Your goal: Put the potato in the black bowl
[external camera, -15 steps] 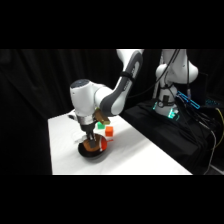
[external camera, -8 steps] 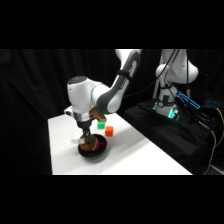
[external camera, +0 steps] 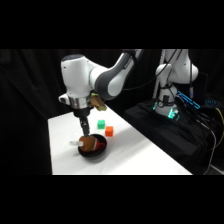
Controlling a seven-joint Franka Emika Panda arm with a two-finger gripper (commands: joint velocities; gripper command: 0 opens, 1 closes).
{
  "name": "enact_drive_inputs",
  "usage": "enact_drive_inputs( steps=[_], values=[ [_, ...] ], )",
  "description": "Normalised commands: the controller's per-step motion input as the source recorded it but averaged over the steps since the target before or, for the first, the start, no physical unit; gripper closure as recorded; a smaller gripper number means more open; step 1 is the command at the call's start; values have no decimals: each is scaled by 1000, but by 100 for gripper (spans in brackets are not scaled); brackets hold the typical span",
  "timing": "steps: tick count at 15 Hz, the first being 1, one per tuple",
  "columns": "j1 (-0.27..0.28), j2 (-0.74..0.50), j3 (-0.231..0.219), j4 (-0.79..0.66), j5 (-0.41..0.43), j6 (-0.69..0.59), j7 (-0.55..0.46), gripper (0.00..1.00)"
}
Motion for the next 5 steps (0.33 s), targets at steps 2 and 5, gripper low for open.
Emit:
enact_drive_inputs(
  steps=[2, 5],
  values=[
    [-47, -516, 116, -106, 51, -571, -145, 0],
    [-104, -319, 136, -5, 174, -530, -261, 0]
  ],
)
